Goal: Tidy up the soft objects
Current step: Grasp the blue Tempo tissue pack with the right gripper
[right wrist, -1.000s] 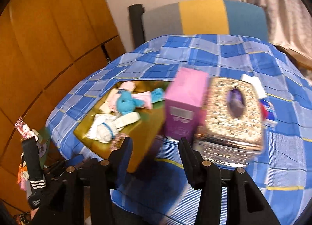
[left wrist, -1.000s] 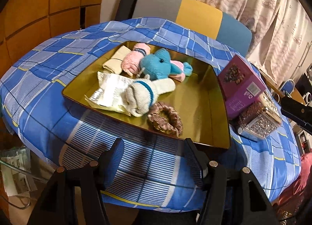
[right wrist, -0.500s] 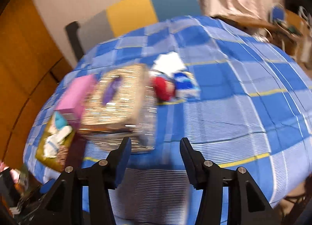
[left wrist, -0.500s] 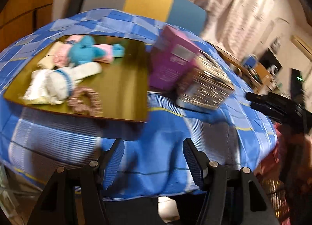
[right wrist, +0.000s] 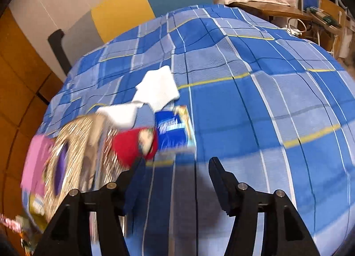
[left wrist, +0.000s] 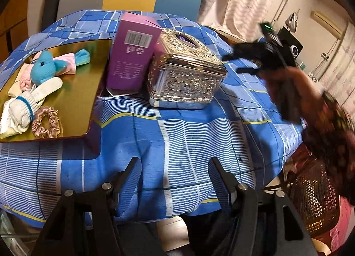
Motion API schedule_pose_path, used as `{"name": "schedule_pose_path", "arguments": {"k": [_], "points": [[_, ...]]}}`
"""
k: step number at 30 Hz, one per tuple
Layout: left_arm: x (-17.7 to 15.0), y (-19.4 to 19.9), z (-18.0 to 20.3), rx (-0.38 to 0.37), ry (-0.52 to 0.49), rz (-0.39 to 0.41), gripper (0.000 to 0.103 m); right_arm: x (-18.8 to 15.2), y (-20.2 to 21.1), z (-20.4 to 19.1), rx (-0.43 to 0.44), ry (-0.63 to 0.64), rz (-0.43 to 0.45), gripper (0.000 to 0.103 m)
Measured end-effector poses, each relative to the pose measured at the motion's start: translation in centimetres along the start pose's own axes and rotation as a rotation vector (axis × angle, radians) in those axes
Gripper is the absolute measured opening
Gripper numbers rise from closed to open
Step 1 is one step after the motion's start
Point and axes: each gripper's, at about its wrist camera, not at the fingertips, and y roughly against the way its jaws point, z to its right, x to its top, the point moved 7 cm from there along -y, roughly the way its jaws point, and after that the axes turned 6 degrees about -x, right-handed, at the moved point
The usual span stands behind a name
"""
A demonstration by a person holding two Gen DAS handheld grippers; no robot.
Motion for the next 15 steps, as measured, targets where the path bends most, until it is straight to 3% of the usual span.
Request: {"name": "schedule_pose_path", "arguments": {"k": [9, 15], "points": [[0.5, -0.9, -0.3, 0.01, 0.008, -0.029, 0.063, 2.6, -7.3, -0.5, -0.014, -0.066, -0.137, 0.06], [1.2, -1.7, 0.5, -0.007, 0.006, -0.041, 0.063, 2.1, -7.7, -0.7, -0.01, 0.001, -0.12, 0.051]]}}
